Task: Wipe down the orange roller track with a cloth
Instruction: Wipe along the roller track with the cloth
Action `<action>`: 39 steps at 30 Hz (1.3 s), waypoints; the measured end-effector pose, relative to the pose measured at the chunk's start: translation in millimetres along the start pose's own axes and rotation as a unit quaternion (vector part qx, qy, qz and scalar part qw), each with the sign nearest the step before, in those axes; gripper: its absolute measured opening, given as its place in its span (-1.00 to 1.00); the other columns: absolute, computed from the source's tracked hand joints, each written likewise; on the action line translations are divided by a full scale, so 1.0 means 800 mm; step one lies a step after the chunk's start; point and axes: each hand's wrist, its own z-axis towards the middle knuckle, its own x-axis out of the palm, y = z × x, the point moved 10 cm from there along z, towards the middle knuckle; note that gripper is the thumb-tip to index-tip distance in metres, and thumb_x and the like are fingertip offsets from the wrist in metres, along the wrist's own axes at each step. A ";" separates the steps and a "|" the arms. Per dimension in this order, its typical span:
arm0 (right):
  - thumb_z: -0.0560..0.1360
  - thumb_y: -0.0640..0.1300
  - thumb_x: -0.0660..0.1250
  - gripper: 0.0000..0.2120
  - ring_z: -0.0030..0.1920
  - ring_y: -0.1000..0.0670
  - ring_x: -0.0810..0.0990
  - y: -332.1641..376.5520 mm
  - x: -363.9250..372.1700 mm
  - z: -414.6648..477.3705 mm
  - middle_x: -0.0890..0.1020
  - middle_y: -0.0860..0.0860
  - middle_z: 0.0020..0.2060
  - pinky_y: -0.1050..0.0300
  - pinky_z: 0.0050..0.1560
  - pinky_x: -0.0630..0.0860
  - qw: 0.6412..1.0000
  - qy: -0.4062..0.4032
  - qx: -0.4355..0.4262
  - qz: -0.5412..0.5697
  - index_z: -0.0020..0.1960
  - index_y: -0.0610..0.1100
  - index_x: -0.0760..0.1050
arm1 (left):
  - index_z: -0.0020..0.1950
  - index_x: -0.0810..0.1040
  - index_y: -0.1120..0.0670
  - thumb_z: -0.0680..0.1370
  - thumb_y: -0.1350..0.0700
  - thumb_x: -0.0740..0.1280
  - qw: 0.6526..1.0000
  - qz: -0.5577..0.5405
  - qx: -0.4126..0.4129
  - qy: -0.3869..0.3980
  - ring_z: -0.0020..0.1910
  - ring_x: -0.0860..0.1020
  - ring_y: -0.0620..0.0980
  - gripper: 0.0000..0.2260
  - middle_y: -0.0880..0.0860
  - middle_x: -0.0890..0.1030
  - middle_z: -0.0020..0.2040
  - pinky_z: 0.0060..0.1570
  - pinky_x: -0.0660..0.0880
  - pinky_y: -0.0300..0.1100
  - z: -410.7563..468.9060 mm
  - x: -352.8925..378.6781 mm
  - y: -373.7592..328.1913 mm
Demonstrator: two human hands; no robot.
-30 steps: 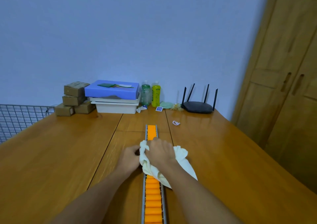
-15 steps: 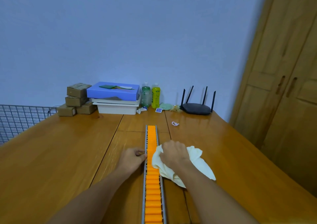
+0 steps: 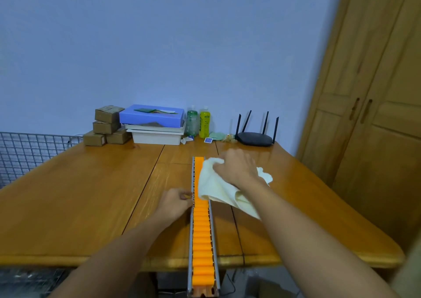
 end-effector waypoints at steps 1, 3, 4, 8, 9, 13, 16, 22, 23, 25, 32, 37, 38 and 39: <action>0.47 0.00 0.30 -0.85 -0.12 -0.19 0.55 0.013 0.002 -0.006 0.53 -0.05 -0.23 0.07 -0.22 0.36 1.000 0.006 -0.007 0.013 -0.23 -0.03 0.47 | 0.26 0.64 0.07 0.58 0.10 0.45 1.000 0.007 0.009 -0.002 -0.05 0.64 -0.11 -0.75 0.00 0.70 0.00 -0.21 0.47 -0.30 -0.005 -0.001 -0.002; 0.47 0.00 0.31 -0.85 -0.08 -0.20 0.56 0.034 0.017 -0.021 0.57 -0.06 -0.17 0.07 -0.19 0.39 0.999 0.016 -0.021 0.028 -0.19 -0.05 0.54 | 0.11 0.66 0.10 0.58 0.12 0.44 0.999 0.018 0.026 -0.010 -0.15 0.60 -0.14 -0.87 -0.03 0.68 -0.09 -0.28 0.41 -0.32 -0.016 -0.005 -0.004; 0.48 0.01 0.30 -0.83 -0.05 -0.20 0.57 0.043 0.026 -0.028 0.61 -0.07 -0.12 0.06 -0.18 0.41 0.999 0.020 -0.028 0.030 -0.09 -0.04 0.61 | -0.01 0.65 0.12 0.59 0.15 0.43 0.999 0.018 0.028 -0.011 -0.22 0.57 -0.13 -0.95 -0.02 0.66 -0.17 -0.31 0.39 -0.31 -0.021 -0.007 -0.005; 0.51 0.04 0.30 -0.79 -0.10 -0.19 0.56 0.064 0.070 -0.057 0.57 -0.06 -0.15 0.07 -0.22 0.35 0.998 0.044 -0.043 0.029 -0.04 -0.08 0.62 | -0.36 0.41 0.07 0.63 0.32 0.29 0.999 0.020 0.027 -0.007 -0.39 0.36 -0.12 -0.63 -0.01 0.44 -0.39 -0.39 0.27 -0.31 -0.040 -0.005 -0.007; 0.51 0.05 0.31 -0.79 -0.14 -0.17 0.54 0.065 0.081 -0.062 0.54 -0.04 -0.19 0.08 -0.22 0.34 0.997 0.052 -0.039 0.034 -0.06 -0.08 0.61 | -0.37 0.39 0.04 0.64 0.30 0.28 0.999 0.012 0.034 -0.005 -0.38 0.35 -0.14 -0.61 -0.02 0.42 -0.39 -0.37 0.28 -0.30 -0.043 -0.004 -0.010; 0.52 0.06 0.29 -0.77 -0.18 -0.14 0.50 0.059 0.106 -0.076 0.51 -0.01 -0.22 0.08 -0.23 0.34 0.997 0.059 -0.033 0.046 -0.01 -0.05 0.63 | -0.34 0.50 0.03 0.61 0.28 0.34 0.998 -0.024 0.054 0.008 -0.34 0.45 -0.13 -0.66 -0.01 0.53 -0.36 -0.26 0.39 -0.18 -0.052 0.003 -0.007; 0.54 0.01 0.28 -0.79 -0.16 -0.15 0.53 0.052 0.109 -0.086 0.50 -0.01 -0.21 0.08 -0.22 0.32 0.997 0.051 -0.051 0.015 0.04 -0.06 0.62 | -0.25 0.63 0.20 0.57 0.25 0.38 0.996 -0.068 0.061 0.002 -0.31 0.50 -0.10 -0.81 0.09 0.65 -0.32 -0.25 0.42 -0.10 -0.056 0.006 -0.001; 0.57 0.03 0.27 -0.77 -0.18 -0.12 0.51 0.050 0.104 -0.096 0.56 -0.05 -0.14 0.07 -0.23 0.34 0.994 0.027 -0.092 -0.044 0.06 -0.10 0.59 | -0.07 0.75 0.05 0.56 0.20 0.41 0.996 -0.078 0.049 0.002 -0.19 0.66 -0.08 -0.88 0.01 0.74 -0.19 -0.20 0.55 -0.14 -0.056 0.006 -0.006; 0.58 0.03 0.27 -0.76 -0.19 -0.11 0.50 0.049 0.102 -0.097 0.58 -0.06 -0.11 0.07 -0.23 0.34 0.993 0.023 -0.097 -0.059 0.08 -0.10 0.59 | -0.01 0.76 0.02 0.57 0.20 0.41 0.996 -0.077 0.045 0.004 -0.14 0.68 -0.07 -0.86 -0.01 0.75 -0.16 -0.15 0.59 -0.12 -0.055 0.006 -0.005; 0.59 0.04 0.26 -0.75 -0.22 -0.08 0.46 0.048 0.098 -0.100 0.59 -0.05 -0.09 0.07 -0.24 0.33 0.990 0.017 -0.107 -0.086 0.10 -0.10 0.58 | 0.18 0.72 0.01 0.59 0.19 0.40 0.997 -0.062 0.036 0.003 -0.02 0.67 -0.06 -0.80 -0.01 0.75 -0.01 0.01 0.62 -0.07 -0.053 0.006 -0.003; 0.61 0.06 0.24 -0.72 -0.08 -0.11 0.61 0.029 0.089 -0.112 0.64 -0.05 -0.02 0.09 -0.21 0.39 0.988 0.025 -0.099 -0.120 0.16 -0.08 0.58 | 0.39 0.59 0.03 0.65 0.10 0.35 1.000 0.010 0.019 -0.014 0.22 0.60 0.01 -0.70 0.07 0.68 0.23 0.21 0.52 -0.11 -0.059 0.003 -0.007; 0.61 0.04 0.26 -0.77 -0.20 -0.08 0.52 -0.007 0.087 -0.130 0.61 -0.06 -0.12 0.08 -0.22 0.39 0.989 0.065 -0.052 -0.121 -0.04 -0.11 0.54 | 0.41 0.56 0.06 0.66 0.10 0.32 1.000 0.014 0.014 -0.003 0.20 0.61 -0.01 -0.69 0.06 0.68 0.21 0.14 0.53 -0.16 -0.075 0.005 -0.010; 0.60 0.02 0.26 -0.79 -0.22 -0.07 0.51 -0.017 0.085 -0.135 0.58 -0.04 -0.16 0.08 -0.22 0.38 0.991 0.069 -0.036 -0.113 -0.10 -0.10 0.50 | 0.41 0.56 0.07 0.66 0.11 0.32 1.000 0.015 0.014 -0.003 0.19 0.62 -0.01 -0.69 0.06 0.68 0.21 0.13 0.54 -0.17 -0.079 0.005 -0.011; 0.60 0.00 0.25 -0.80 -0.22 -0.07 0.51 -0.025 0.081 -0.139 0.56 -0.03 -0.19 0.08 -0.23 0.38 0.992 0.070 -0.021 -0.102 -0.13 -0.09 0.46 | 0.41 0.56 0.07 0.66 0.11 0.32 1.000 0.019 0.014 -0.003 0.18 0.62 -0.02 -0.69 0.06 0.68 0.21 0.08 0.53 -0.21 -0.084 0.005 -0.012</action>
